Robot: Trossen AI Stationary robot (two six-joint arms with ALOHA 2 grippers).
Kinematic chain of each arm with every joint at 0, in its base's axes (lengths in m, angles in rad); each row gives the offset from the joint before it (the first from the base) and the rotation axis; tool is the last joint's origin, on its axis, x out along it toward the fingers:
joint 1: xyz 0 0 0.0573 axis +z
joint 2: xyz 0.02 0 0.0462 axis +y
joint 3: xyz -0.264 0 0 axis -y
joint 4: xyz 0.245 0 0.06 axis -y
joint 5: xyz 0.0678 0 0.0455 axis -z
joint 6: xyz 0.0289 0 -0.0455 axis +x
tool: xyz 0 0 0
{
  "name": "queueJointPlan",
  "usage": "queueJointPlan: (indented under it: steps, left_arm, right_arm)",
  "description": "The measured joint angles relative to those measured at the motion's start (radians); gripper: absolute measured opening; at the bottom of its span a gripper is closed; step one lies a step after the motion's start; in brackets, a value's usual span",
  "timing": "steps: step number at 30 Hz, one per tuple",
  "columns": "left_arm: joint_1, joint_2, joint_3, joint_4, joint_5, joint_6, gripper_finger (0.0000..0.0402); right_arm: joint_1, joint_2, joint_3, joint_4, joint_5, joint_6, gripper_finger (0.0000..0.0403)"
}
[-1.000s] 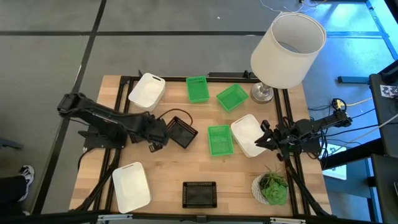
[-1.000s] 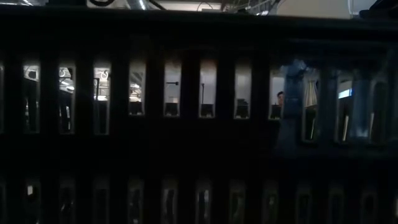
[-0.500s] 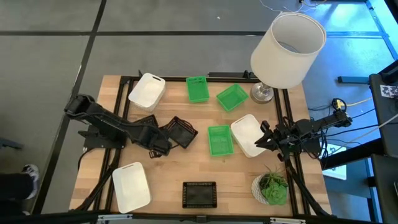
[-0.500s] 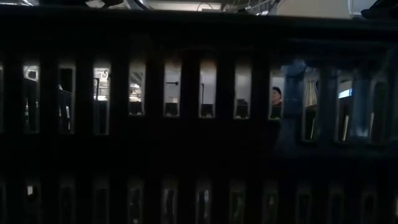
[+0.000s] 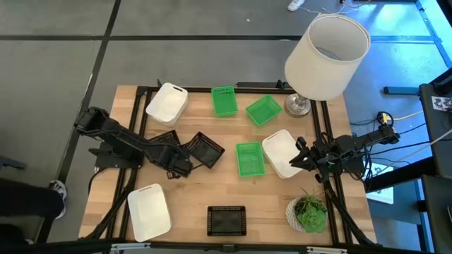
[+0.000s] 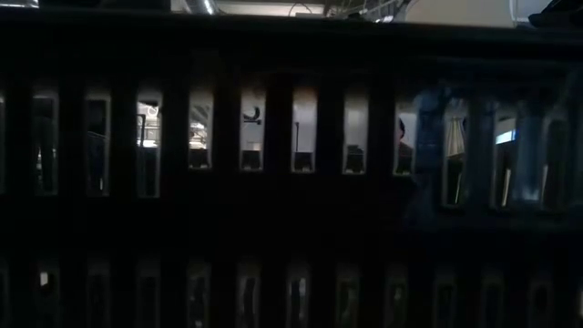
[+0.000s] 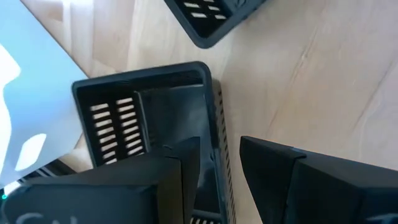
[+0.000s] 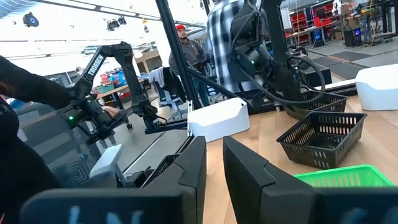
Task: Stack baskets by color
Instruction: Stack the top left black bin on the top right black bin
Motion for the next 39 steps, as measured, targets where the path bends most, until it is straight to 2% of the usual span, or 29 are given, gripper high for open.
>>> queueJointPlan:
  steps: [9, 19, 22, 28, 34, 39]
  left_arm:
    - [0.000, 0.000, -0.097, 0.111, 0.005, 0.000, 0.0106]
    - [0.001, 0.000, -0.106, 0.119, 0.027, 0.001, 0.0104]
    - [0.007, 0.003, -0.106, 0.119, 0.037, 0.000, 0.0086]
    - [0.040, 0.015, -0.106, 0.124, 0.101, -0.050, 0.0008]
    - [0.063, 0.007, -0.068, 0.111, 0.105, -0.067, 0.0001]
    - [0.064, -0.012, 0.056, 0.021, 0.102, 0.039, 0.0000]
  right_arm:
    - [0.000, 0.000, 0.000, 0.000, 0.000, 0.000, 0.0056]
    - [0.000, 0.000, 0.001, 0.000, 0.001, 0.000, 0.0056]
    - [0.000, 0.000, 0.001, 0.000, 0.001, 0.002, 0.0056]
    - [0.000, 0.000, 0.001, 0.000, 0.001, 0.004, 0.0056]
    - [0.000, 0.000, 0.001, 0.000, 0.001, 0.006, 0.0056]
    - [0.000, 0.000, 0.001, 0.000, 0.001, 0.005, 0.0056]
